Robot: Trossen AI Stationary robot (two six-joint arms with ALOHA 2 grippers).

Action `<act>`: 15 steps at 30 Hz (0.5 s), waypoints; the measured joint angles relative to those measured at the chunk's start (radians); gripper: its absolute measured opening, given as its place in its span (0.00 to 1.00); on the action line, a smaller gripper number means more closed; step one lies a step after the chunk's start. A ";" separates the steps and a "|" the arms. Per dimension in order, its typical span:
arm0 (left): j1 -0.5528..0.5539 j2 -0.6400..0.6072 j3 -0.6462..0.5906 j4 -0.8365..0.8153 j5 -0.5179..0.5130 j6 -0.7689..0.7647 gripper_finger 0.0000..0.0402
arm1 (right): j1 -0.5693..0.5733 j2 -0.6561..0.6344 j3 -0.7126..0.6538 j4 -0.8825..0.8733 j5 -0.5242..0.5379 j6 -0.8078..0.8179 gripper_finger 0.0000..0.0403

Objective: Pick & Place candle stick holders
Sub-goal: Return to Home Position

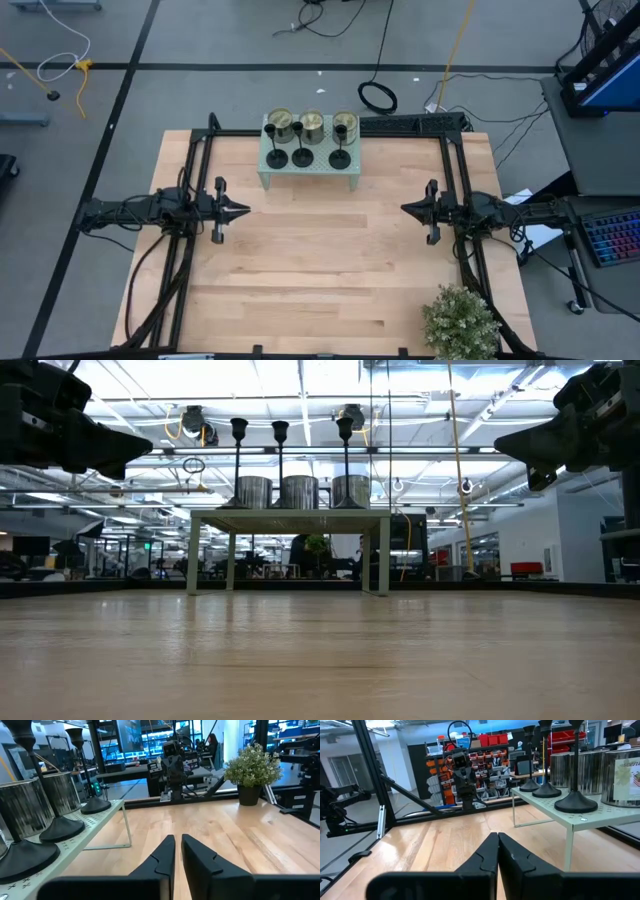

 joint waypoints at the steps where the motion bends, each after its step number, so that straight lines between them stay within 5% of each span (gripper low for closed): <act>1: 0.000 0.000 0.000 0.000 0.000 0.000 0.10 | 0.000 0.000 0.000 0.000 0.000 -0.001 0.01; 15: 0.000 0.000 0.000 0.000 0.000 0.003 0.10 | 0.000 0.000 -0.001 0.002 0.002 0.000 0.01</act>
